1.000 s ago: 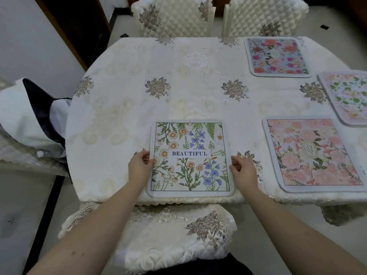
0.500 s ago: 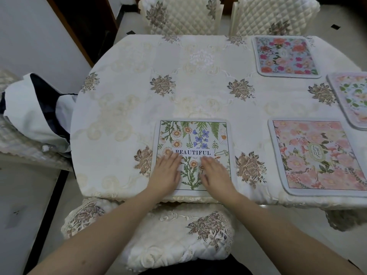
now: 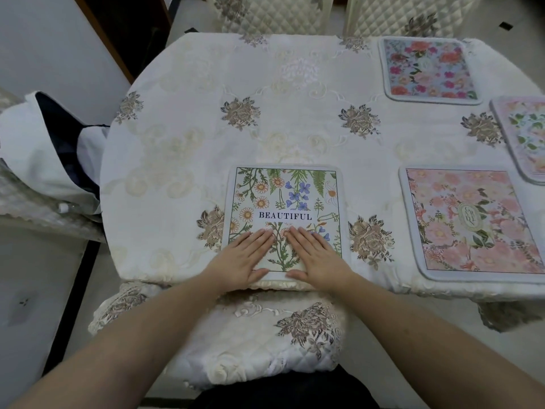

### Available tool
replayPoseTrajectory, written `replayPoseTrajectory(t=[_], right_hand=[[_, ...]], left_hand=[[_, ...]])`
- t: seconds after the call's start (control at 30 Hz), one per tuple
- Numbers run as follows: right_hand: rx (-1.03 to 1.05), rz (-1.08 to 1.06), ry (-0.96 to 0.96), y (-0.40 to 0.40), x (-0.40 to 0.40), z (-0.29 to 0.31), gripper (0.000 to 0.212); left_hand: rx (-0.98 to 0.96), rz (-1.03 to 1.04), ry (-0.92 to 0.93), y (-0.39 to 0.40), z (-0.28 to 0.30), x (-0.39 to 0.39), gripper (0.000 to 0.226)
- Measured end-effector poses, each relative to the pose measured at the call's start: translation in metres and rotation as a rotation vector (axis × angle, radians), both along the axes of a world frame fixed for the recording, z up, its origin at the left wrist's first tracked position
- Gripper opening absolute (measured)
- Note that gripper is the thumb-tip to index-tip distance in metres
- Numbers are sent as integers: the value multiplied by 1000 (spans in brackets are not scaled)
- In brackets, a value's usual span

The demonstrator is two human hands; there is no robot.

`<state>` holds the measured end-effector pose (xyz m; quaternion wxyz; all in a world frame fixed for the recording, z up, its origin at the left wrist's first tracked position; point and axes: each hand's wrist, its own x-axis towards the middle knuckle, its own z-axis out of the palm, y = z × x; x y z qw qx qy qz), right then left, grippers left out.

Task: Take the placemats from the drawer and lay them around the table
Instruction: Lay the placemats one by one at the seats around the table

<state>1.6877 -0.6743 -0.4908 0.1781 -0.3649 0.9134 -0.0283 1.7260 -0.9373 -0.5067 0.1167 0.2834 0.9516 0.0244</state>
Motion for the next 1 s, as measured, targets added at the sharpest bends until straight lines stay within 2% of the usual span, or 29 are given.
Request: replayPoseTrajectory(t=[0.13, 0.37, 0.53, 0.63, 0.7, 0.8, 1.0], right_hand=[[39, -36, -6, 35, -4, 1, 89], [104, -133, -13, 75, -3, 8, 74], [-70, -298, 69, 44, -4, 19, 67], [-172, -341, 47, 5, -17, 22, 60], [-179, -318, 15, -20, -29, 17, 56], [-184, -274, -13, -51, -47, 7, 58], [-157, -262, 85, -51, -62, -9, 56]], left_hand=[[1, 6, -26, -34, 4, 3, 72], [-9, -12, -19, -83, 18, 6, 66], [83, 20, 113, -62, 28, -9, 49], [152, 169, 92, -30, 33, -26, 51], [166, 283, 45, -8, 29, -37, 60], [152, 374, -15, 15, 17, -57, 59], [84, 357, -5, 16, 6, -64, 62]])
